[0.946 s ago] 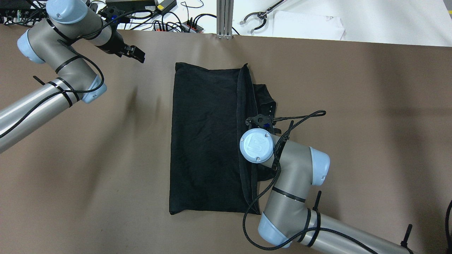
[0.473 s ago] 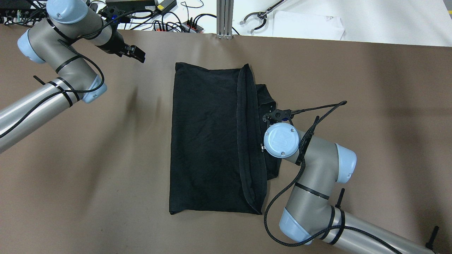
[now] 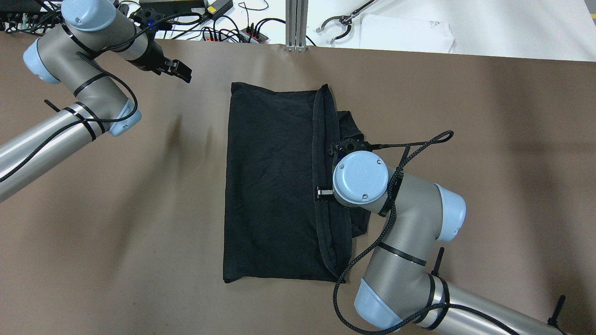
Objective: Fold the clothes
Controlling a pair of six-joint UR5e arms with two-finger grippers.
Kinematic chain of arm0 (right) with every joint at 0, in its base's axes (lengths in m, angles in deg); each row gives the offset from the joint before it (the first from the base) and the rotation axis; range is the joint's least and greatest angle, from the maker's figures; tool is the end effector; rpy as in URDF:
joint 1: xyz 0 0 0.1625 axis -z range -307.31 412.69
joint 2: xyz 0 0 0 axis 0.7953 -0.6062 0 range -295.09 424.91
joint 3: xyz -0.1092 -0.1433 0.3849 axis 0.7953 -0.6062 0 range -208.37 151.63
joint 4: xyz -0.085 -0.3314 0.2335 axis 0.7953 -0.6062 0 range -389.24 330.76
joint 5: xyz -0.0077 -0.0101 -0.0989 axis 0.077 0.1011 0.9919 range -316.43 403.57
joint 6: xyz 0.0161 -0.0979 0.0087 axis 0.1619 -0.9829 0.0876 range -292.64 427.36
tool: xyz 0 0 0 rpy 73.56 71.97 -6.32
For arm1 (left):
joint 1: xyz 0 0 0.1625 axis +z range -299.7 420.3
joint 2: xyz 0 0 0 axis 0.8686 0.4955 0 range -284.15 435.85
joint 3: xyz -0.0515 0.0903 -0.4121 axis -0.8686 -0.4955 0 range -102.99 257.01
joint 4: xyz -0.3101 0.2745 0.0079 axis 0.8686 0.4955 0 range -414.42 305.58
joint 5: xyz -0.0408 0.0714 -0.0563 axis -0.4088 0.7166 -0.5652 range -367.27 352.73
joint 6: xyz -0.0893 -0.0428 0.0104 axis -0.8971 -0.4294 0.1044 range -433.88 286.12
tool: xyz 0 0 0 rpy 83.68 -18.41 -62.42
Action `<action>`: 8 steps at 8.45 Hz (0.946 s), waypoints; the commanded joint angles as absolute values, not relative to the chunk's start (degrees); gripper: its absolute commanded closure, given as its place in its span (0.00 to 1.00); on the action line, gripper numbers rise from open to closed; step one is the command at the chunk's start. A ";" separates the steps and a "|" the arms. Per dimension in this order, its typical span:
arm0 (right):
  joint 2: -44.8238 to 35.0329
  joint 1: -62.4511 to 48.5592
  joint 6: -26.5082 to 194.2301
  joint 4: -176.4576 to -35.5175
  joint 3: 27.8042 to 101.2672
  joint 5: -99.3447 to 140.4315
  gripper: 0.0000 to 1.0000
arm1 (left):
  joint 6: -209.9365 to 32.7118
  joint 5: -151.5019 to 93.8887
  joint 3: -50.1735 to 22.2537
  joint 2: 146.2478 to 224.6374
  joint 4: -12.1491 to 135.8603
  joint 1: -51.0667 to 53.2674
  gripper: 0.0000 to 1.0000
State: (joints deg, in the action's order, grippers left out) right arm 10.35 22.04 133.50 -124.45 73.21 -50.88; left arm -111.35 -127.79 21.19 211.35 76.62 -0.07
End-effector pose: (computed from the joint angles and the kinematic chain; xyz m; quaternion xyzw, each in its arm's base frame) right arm -0.4989 -0.4415 0.2294 0.1311 -0.3336 0.0414 0.9327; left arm 0.3317 -0.7506 0.3569 0.2242 0.4321 0.0567 0.8717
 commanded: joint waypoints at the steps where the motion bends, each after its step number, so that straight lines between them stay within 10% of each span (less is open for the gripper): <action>1: 11.21 28.84 136.27 -126.17 73.23 -48.57 0.06 | -111.41 -127.77 21.20 211.29 76.62 -0.08 0.00; 8: 10.52 37.48 131.97 -131.90 73.67 -37.91 0.46 | -111.41 -127.86 21.11 210.67 76.62 -0.08 0.00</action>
State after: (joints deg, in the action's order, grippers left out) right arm 11.38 37.09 134.04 -131.53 73.42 -38.77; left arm -111.33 -127.86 21.12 210.73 76.62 -0.07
